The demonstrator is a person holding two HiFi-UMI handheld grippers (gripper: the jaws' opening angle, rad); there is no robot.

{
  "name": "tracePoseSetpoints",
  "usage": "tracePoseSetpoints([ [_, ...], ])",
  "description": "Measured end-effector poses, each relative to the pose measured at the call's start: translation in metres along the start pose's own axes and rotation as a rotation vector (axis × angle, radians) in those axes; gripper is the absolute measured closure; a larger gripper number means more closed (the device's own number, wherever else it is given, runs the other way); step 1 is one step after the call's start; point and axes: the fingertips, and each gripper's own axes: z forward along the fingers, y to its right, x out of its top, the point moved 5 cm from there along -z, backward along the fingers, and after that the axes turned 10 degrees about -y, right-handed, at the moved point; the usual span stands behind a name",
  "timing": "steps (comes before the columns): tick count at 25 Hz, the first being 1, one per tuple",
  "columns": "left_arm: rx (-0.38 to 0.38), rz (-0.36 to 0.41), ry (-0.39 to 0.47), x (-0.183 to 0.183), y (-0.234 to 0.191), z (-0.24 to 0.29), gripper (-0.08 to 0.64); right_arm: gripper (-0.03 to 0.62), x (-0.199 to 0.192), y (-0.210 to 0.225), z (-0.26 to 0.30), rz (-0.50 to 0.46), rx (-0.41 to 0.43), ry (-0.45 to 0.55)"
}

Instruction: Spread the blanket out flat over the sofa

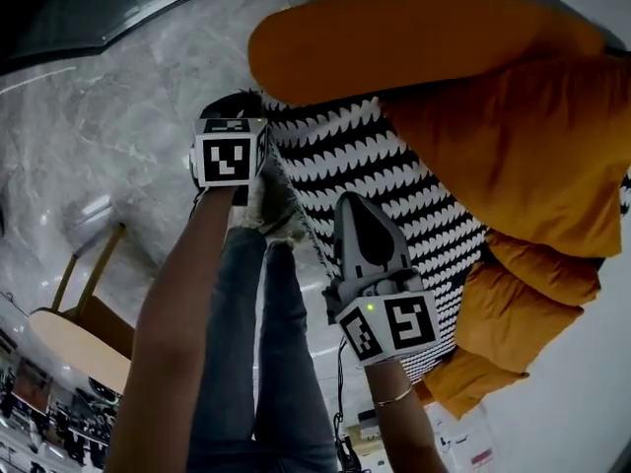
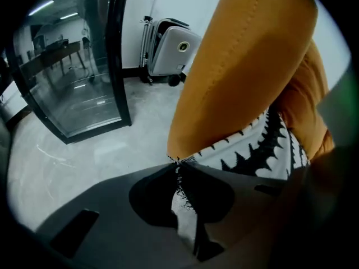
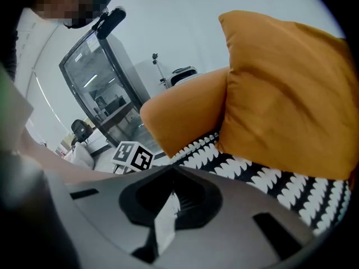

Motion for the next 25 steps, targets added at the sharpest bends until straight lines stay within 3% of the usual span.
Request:
tracePoseSetpoints([
  [13, -0.047, 0.075, -0.005, 0.011, 0.017, 0.025, 0.531, 0.581, -0.014, 0.013, 0.000, 0.055, -0.018, -0.005],
  [19, -0.088, 0.054, -0.024, 0.009, 0.016, 0.027, 0.529, 0.581, -0.018, 0.015, -0.007, 0.070, -0.022, 0.015],
  [21, -0.096, 0.012, -0.039, 0.005, 0.010, 0.027, 0.507, 0.581, -0.022, 0.014, -0.010, 0.071, -0.024, 0.021],
  [25, -0.057, -0.048, -0.067, -0.006, -0.003, 0.023, 0.463, 0.581, -0.028, 0.014, -0.019, 0.067, -0.026, 0.025],
])
